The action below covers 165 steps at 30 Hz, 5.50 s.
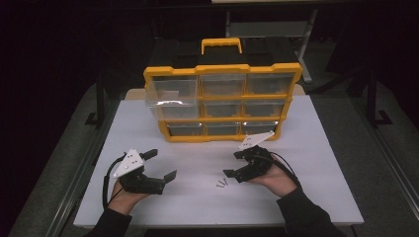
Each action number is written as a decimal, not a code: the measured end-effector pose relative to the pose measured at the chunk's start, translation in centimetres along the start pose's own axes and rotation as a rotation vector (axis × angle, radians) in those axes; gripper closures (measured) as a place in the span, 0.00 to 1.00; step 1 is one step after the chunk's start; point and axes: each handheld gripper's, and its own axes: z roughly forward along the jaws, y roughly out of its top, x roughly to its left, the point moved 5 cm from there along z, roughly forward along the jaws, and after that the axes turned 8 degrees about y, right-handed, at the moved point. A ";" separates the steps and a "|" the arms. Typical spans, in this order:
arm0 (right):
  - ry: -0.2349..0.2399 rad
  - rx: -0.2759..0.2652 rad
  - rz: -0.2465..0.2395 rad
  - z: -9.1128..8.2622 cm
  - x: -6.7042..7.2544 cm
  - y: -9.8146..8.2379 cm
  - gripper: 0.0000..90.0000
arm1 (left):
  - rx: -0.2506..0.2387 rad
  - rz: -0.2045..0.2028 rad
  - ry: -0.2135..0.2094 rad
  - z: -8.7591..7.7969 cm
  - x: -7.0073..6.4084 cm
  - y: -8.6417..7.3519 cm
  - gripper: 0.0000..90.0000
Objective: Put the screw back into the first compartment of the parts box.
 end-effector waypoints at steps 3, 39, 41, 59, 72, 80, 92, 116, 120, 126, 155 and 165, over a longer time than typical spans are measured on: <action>0.001 0.012 0.000 0.4 0.0 0.1 0.31 | -0.006 -0.007 -0.001 0.0 0.0 0.0 0.03; 0.035 0.215 -0.047 3.7 0.1 -1.9 0.75 | -0.013 0.001 -0.004 0.1 0.0 -0.1 0.03; 0.034 0.221 -0.049 3.8 0.1 -2.0 0.76 | -0.012 0.000 -0.004 0.1 0.0 -0.1 0.03; 0.033 0.255 -0.056 4.5 0.2 -2.4 0.83 | -0.009 0.002 -0.003 0.1 -0.1 -0.1 0.03; 0.008 0.260 -0.097 4.6 0.1 -2.5 0.94 | -0.010 0.002 -0.003 0.1 -0.1 -0.1 0.03; 0.012 0.262 -0.086 4.5 -0.1 -2.5 0.97 | -0.013 -0.005 -0.007 0.1 -0.2 -0.1 0.03; 0.021 0.224 -0.075 3.7 -0.2 -1.9 0.97 | -0.012 -0.003 -0.009 0.1 -0.2 -0.1 0.03; 0.060 0.166 -0.044 0.8 0.7 0.5 0.97 | -0.025 -0.015 -0.015 -0.2 -0.3 0.0 0.03; 0.071 0.152 -0.033 0.3 1.0 1.1 0.97 | -0.023 -0.013 -0.016 -0.1 -0.3 0.0 0.03; 0.070 0.142 -0.044 -0.3 1.2 1.8 0.97 | -0.022 -0.016 -0.017 -0.1 -0.3 0.0 0.03; 0.063 0.107 -0.068 -1.9 1.5 4.6 0.97 | -0.015 -0.014 -0.019 0.0 -0.4 -0.1 0.03; 0.067 0.087 -0.062 -2.5 1.7 5.5 0.97 | -0.019 0.005 -0.018 0.0 -0.3 -0.1 0.03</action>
